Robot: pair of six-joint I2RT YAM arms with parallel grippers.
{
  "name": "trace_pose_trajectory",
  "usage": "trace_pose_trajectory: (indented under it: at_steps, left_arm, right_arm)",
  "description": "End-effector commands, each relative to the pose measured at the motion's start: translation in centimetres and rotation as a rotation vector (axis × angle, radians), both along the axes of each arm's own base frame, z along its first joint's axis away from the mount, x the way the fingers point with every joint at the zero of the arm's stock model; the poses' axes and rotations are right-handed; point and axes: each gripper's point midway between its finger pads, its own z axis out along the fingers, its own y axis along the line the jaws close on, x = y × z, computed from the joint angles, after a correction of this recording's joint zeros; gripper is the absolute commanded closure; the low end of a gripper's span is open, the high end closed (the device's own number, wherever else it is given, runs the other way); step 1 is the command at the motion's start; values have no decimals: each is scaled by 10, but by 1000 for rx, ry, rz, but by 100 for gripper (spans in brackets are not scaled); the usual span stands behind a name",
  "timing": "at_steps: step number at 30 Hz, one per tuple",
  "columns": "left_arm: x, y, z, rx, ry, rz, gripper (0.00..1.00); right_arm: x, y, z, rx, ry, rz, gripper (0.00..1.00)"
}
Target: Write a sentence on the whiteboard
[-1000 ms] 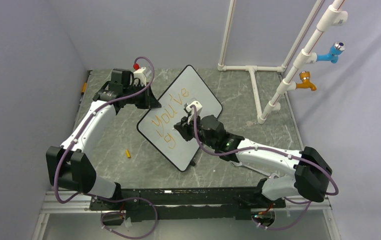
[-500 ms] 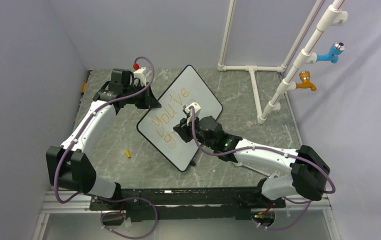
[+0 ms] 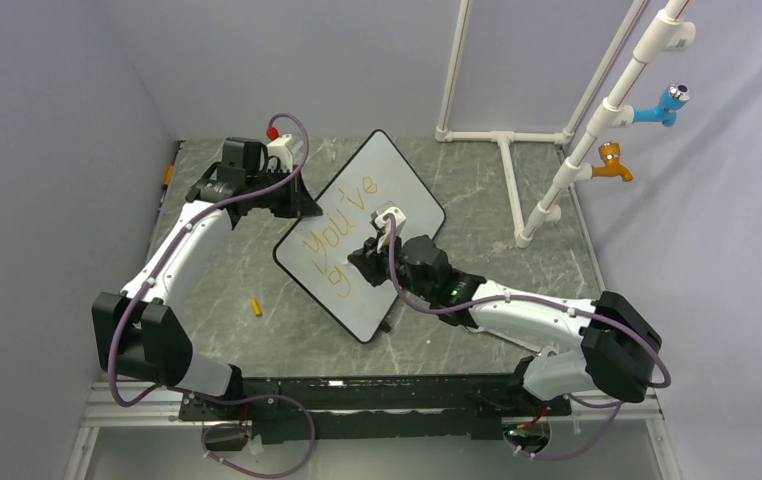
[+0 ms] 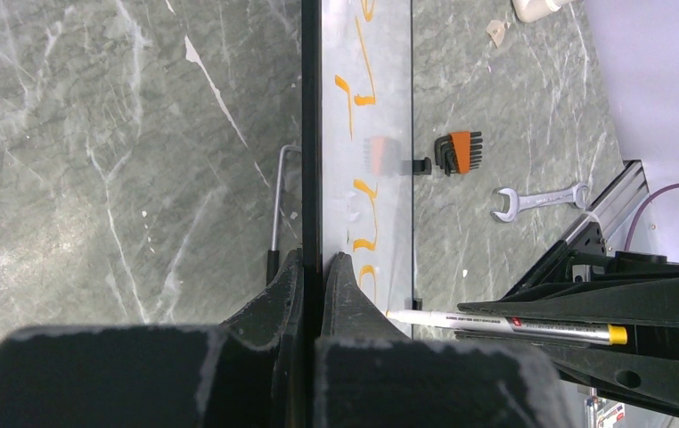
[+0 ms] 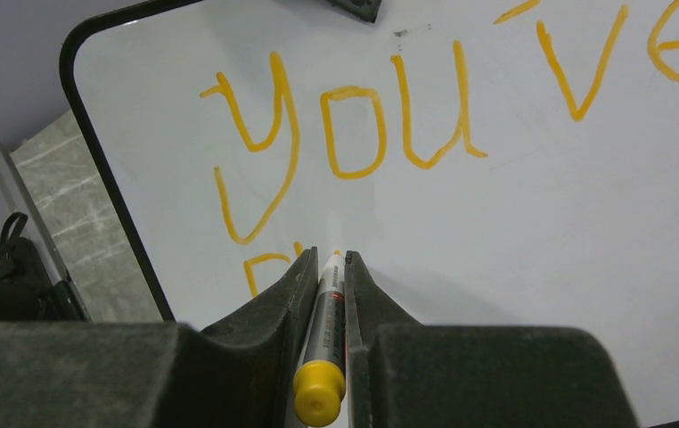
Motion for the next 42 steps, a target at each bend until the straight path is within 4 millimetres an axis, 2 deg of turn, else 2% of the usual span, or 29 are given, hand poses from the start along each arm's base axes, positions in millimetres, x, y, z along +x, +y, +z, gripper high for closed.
trace_pose_trajectory:
  at_steps: [1,12,23,42]
  left_arm:
    - [23,32,-4,176,-127,82,100]
    - [22,33,-5,176,-127,82,100]
    - [23,33,-6,177,-125,81,100]
    - [23,33,-4,176,-128,82,100]
  right_arm:
    - [-7,-4,-10,-1,31,12,100]
    - [-9,-12,-20,-16,45,-6,100]
    - [-3,-18,-28,-43,50,-52,100]
    - [15,-18,-16,-49,22,-100,100]
